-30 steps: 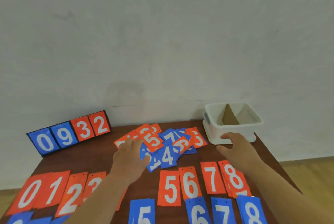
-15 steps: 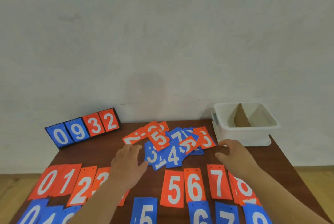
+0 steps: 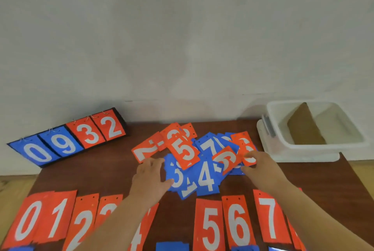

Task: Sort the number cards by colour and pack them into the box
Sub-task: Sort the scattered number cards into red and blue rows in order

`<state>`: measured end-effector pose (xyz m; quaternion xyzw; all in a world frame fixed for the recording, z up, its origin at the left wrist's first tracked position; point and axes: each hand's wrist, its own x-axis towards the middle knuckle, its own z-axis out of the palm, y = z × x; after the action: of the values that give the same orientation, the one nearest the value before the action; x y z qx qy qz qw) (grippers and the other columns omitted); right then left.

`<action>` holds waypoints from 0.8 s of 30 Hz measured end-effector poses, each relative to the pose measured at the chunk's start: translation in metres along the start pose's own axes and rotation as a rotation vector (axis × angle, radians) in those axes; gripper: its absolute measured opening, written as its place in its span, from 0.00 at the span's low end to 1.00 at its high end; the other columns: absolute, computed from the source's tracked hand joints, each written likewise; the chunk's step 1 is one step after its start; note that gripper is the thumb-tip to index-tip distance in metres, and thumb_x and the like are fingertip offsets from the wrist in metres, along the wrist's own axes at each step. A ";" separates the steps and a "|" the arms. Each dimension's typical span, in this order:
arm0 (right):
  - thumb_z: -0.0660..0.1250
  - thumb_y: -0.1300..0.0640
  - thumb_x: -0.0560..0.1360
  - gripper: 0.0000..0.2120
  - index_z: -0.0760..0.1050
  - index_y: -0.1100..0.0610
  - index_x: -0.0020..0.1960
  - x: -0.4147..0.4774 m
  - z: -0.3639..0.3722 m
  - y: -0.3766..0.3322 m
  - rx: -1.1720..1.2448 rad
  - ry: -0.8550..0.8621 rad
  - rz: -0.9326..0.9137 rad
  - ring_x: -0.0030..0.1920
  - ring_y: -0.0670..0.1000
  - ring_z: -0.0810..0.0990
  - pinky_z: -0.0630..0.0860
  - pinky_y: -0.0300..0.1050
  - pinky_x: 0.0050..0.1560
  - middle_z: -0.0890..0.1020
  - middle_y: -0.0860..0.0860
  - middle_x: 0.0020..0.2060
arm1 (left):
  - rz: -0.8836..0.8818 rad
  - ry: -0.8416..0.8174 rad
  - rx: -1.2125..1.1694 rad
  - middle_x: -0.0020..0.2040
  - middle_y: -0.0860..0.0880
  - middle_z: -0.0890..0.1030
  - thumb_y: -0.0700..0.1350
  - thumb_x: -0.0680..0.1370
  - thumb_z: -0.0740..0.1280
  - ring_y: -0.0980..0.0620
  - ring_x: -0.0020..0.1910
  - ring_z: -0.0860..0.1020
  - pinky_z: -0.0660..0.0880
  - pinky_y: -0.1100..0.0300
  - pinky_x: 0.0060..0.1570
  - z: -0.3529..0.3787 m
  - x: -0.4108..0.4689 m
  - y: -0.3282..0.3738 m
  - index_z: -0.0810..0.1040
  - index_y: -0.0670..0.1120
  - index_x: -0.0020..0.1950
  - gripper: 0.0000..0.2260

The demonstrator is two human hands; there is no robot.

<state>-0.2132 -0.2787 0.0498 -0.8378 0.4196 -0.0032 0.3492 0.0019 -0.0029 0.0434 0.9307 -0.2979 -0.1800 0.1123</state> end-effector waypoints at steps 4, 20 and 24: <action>0.72 0.51 0.72 0.15 0.79 0.53 0.58 0.044 0.034 0.004 -0.068 -0.048 0.042 0.53 0.53 0.80 0.73 0.43 0.49 0.81 0.50 0.54 | -0.112 -0.081 -0.100 0.68 0.51 0.68 0.66 0.72 0.70 0.47 0.67 0.69 0.73 0.50 0.62 0.046 0.023 -0.001 0.62 0.54 0.75 0.37; 0.80 0.44 0.66 0.25 0.73 0.52 0.56 0.086 0.082 0.018 -0.170 0.044 0.253 0.45 0.52 0.76 0.77 0.46 0.43 0.76 0.54 0.54 | -0.332 0.022 -0.446 0.61 0.52 0.67 0.48 0.70 0.80 0.49 0.64 0.73 0.75 0.59 0.57 0.092 0.042 0.010 0.65 0.54 0.75 0.38; 0.78 0.50 0.70 0.20 0.73 0.51 0.56 0.083 0.082 0.013 -0.111 0.058 0.258 0.45 0.51 0.77 0.75 0.42 0.39 0.79 0.50 0.49 | -0.316 0.041 -0.471 0.63 0.53 0.75 0.44 0.75 0.76 0.51 0.62 0.77 0.76 0.58 0.53 0.086 0.038 0.002 0.68 0.54 0.73 0.30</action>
<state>-0.1442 -0.2947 -0.0437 -0.7944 0.5333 0.0406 0.2878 -0.0055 -0.0361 -0.0445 0.9173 -0.0969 -0.2406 0.3021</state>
